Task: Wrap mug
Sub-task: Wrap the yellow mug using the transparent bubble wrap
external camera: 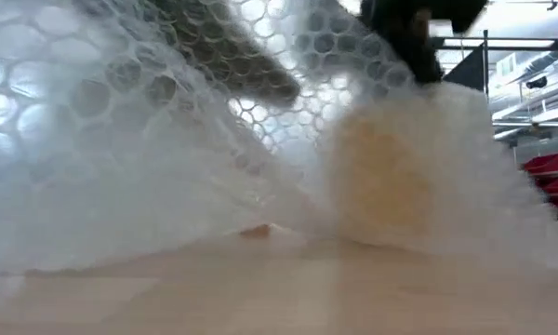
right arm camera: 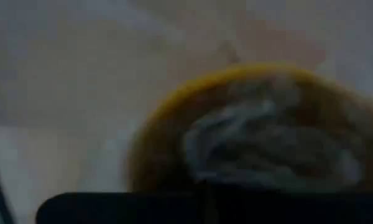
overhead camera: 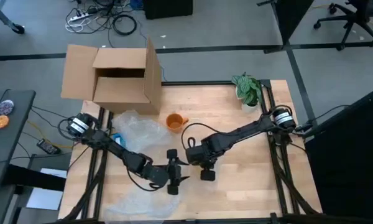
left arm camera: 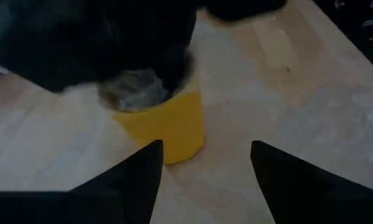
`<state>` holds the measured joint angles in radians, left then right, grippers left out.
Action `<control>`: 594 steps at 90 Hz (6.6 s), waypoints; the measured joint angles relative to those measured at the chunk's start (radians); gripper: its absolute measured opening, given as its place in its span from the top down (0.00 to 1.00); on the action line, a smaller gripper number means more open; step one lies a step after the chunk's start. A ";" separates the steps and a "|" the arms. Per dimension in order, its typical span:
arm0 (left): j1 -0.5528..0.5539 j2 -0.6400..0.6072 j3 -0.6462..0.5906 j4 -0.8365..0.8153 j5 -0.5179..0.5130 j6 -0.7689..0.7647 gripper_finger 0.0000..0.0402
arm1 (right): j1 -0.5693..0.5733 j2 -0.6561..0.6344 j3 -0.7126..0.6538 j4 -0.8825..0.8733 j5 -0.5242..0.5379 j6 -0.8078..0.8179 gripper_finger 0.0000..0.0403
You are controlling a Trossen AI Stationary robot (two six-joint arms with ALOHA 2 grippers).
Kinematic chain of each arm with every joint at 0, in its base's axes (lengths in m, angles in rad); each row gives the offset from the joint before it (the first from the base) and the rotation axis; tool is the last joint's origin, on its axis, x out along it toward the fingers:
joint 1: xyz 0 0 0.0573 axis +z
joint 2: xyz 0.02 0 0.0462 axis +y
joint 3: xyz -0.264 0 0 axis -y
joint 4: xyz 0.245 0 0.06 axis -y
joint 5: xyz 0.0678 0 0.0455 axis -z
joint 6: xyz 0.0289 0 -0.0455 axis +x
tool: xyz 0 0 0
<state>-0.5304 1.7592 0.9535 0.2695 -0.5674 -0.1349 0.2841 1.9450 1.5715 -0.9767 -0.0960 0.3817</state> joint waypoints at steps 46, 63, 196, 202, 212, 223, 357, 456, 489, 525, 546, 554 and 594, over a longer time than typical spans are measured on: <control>0.002 0.000 0.000 0.026 0.000 -0.007 0.43 | 0.023 -0.002 0.213 -0.196 0.209 -0.021 1.00; 0.002 0.000 0.000 0.025 0.000 -0.008 0.43 | 0.021 0.000 0.022 -0.067 0.184 -0.018 1.00; 0.031 0.031 0.000 0.053 0.000 -0.022 0.43 | 0.015 -0.005 -0.116 -0.025 -0.050 0.025 1.00; 0.033 0.031 0.000 0.053 0.000 -0.022 0.43 | 0.017 -0.016 -0.052 -0.062 -0.058 0.014 1.00; 0.034 0.031 0.000 0.048 -0.001 -0.023 0.43 | 0.017 -0.023 0.074 -0.186 -0.045 0.010 1.00; 0.034 0.031 0.000 0.048 0.000 -0.026 0.43 | 0.026 -0.024 0.195 -0.296 -0.022 0.011 1.00; 0.031 0.031 0.000 0.046 0.000 -0.048 0.43 | 0.114 -0.038 0.147 -0.450 0.151 0.091 1.00; 0.078 0.135 0.000 0.232 0.003 0.001 0.43 | 0.069 -0.032 -0.185 0.084 0.041 0.064 1.00; 0.077 0.135 0.000 0.223 0.003 0.001 0.43 | 0.087 -0.036 0.090 -0.267 0.074 0.069 1.00; 0.078 0.135 0.000 0.235 0.004 -0.007 0.43 | 0.085 -0.034 -0.107 -0.075 -0.017 0.092 1.00; 0.079 0.135 0.000 0.235 0.004 -0.004 0.43 | 0.054 -0.035 -0.213 0.078 -0.050 0.092 1.00; 0.080 0.135 0.000 0.234 0.004 -0.003 0.43 | 0.049 -0.034 -0.196 0.060 -0.031 0.090 1.00; 0.080 0.135 0.000 0.222 0.004 -0.002 0.43 | 0.095 -0.034 0.179 -0.449 0.209 0.125 1.00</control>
<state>-0.4507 1.8946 0.9535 0.4914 -0.5632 -0.1373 0.3790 1.9114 1.7505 -1.4260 0.1131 0.5069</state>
